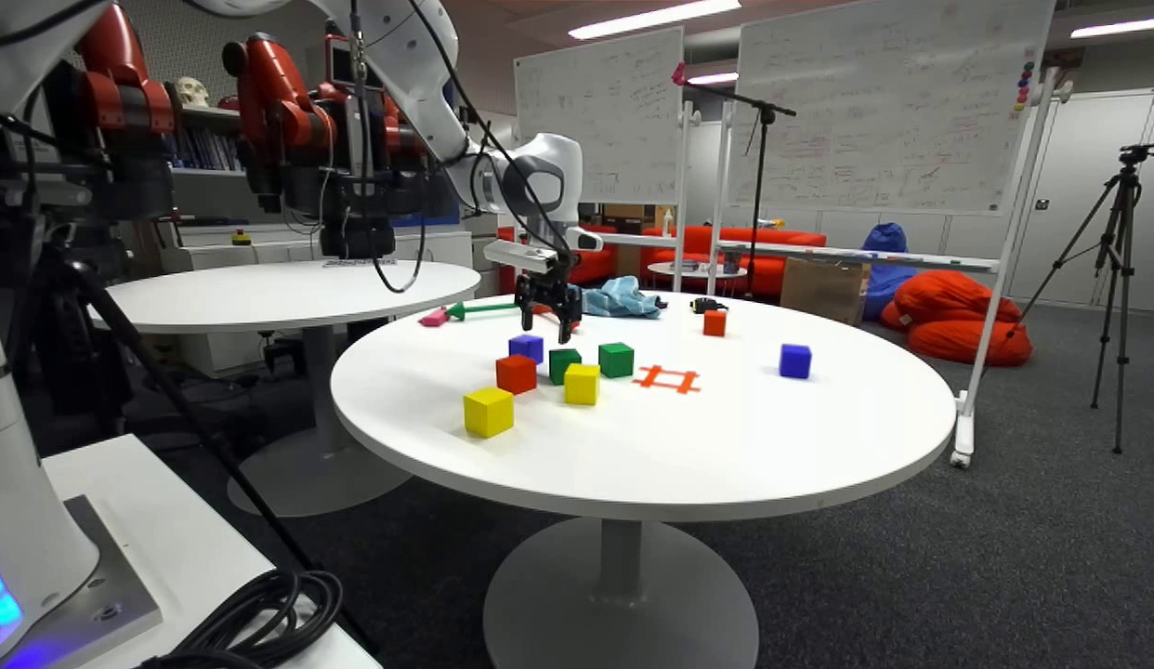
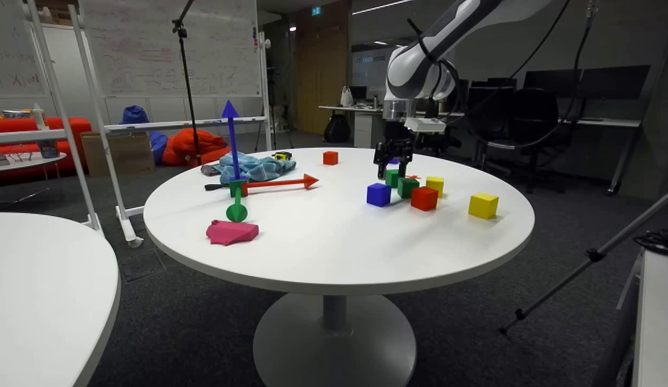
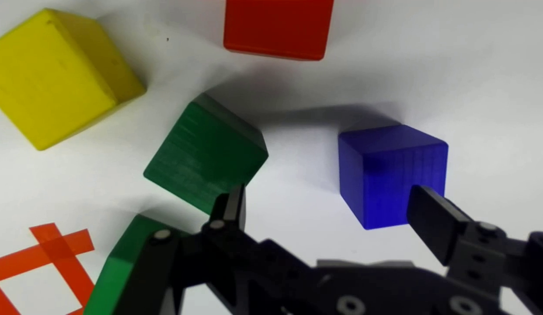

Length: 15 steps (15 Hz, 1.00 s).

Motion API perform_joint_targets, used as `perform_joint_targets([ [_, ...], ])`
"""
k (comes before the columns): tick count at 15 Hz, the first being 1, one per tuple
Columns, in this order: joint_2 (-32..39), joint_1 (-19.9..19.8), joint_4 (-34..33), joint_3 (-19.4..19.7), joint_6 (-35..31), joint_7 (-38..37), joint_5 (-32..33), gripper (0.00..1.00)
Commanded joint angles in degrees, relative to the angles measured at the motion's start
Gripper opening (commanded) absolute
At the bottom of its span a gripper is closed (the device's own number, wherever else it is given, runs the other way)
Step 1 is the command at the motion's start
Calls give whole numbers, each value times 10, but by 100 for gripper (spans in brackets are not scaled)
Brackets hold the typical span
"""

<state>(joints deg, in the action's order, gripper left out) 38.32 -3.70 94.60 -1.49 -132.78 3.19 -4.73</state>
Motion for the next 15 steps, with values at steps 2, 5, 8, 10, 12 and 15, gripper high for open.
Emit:
perform_joint_targets([
  [2,2,1,-1,1,1,1,-1,100],
  [5,9,-2,-12,-2,13,11,-2,100],
  [8,12,1,-19,0,23,8,3,100],
  [10,11,6,-22,2,28,3,8,100],
  [12,6,11,-24,4,29,-1,12,100],
  [15,1,21,-34,9,31,-4,23,100],
])
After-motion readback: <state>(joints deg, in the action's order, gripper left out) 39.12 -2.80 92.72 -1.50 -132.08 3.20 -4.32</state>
